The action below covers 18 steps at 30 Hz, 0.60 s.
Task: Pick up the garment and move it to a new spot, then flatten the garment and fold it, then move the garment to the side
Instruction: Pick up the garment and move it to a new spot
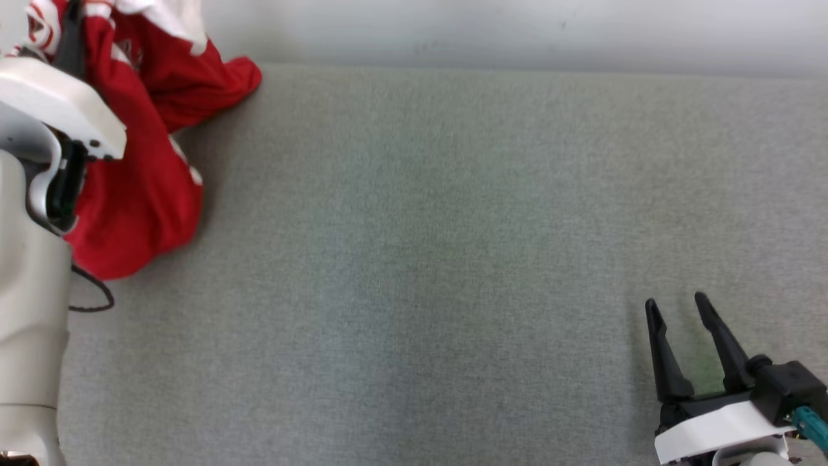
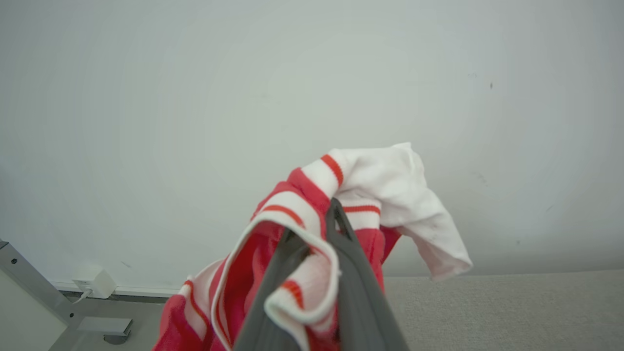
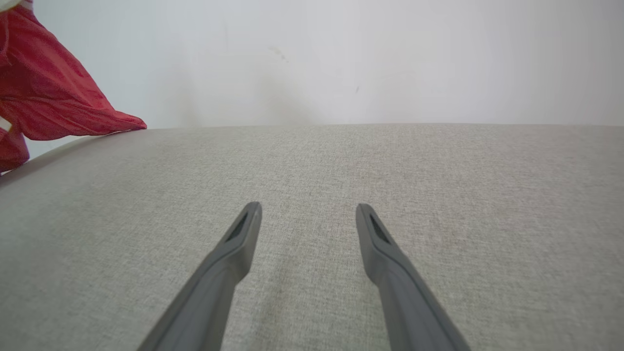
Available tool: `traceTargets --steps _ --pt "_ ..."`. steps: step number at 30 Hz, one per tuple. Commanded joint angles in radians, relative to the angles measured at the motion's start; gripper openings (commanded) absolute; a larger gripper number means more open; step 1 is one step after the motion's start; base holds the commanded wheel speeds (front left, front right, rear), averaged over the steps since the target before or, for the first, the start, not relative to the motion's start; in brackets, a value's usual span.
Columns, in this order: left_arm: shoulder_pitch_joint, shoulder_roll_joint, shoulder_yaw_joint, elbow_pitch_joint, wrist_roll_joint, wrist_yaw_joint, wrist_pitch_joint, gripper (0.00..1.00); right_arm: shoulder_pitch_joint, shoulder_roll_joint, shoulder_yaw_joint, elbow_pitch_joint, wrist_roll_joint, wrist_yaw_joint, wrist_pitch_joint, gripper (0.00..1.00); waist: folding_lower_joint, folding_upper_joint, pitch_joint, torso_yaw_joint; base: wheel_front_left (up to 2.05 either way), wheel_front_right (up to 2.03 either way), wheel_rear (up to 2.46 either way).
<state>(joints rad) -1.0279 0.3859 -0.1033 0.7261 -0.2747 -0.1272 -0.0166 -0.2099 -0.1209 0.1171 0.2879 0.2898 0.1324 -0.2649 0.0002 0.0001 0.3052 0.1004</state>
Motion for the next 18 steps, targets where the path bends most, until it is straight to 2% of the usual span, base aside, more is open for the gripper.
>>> traceTargets --steps 1,10,18 --pt "0.015 0.010 -0.006 -0.043 -0.014 -0.002 0.018 0.00 0.021 0.007 -0.001 0.007 0.004 -0.003 0.001 1.00 -0.0002 -0.0001 -0.056 -0.015 0.00 0.00 0.00" --pt "0.095 0.016 -0.051 -0.390 -0.088 -0.003 0.175 0.00 0.074 0.033 -0.015 0.017 0.016 -0.003 0.001 1.00 -0.0002 -0.0001 -0.141 -0.071 0.00 0.00 0.00" --pt "0.160 -0.020 -0.113 -0.706 -0.168 -0.002 0.309 0.00 0.090 0.047 -0.025 0.010 0.019 -0.003 0.001 1.00 -0.0002 -0.0001 -0.160 -0.156 0.00 0.00 0.00"
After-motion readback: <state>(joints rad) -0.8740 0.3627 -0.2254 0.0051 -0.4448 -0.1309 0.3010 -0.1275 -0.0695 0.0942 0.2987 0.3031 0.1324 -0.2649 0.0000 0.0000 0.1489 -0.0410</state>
